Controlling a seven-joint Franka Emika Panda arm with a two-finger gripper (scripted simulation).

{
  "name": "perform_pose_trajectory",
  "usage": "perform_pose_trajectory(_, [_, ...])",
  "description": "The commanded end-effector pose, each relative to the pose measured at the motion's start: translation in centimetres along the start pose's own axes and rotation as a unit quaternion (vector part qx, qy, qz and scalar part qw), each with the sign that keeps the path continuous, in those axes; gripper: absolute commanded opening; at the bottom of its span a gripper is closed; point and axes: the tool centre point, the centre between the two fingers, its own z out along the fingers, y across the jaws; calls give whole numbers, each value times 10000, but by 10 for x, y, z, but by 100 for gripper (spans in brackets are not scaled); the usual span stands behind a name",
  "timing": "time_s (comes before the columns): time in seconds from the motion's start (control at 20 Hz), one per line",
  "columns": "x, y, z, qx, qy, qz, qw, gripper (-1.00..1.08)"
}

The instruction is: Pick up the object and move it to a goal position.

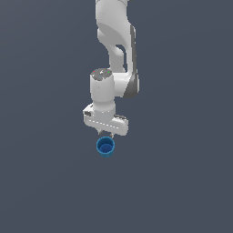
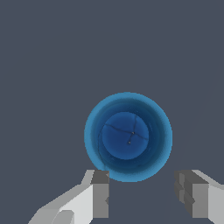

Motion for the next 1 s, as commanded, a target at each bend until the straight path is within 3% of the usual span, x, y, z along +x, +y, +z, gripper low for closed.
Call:
perform_pose_trajectory(0.0, [5,9,5,14,178,259,9995,28])
perform_pose_trajectory(0.45, [14,31,14,34,570,826,9949,28])
perform_pose_trajectory(0.95, [16,35,18,34,631,916,9938,28])
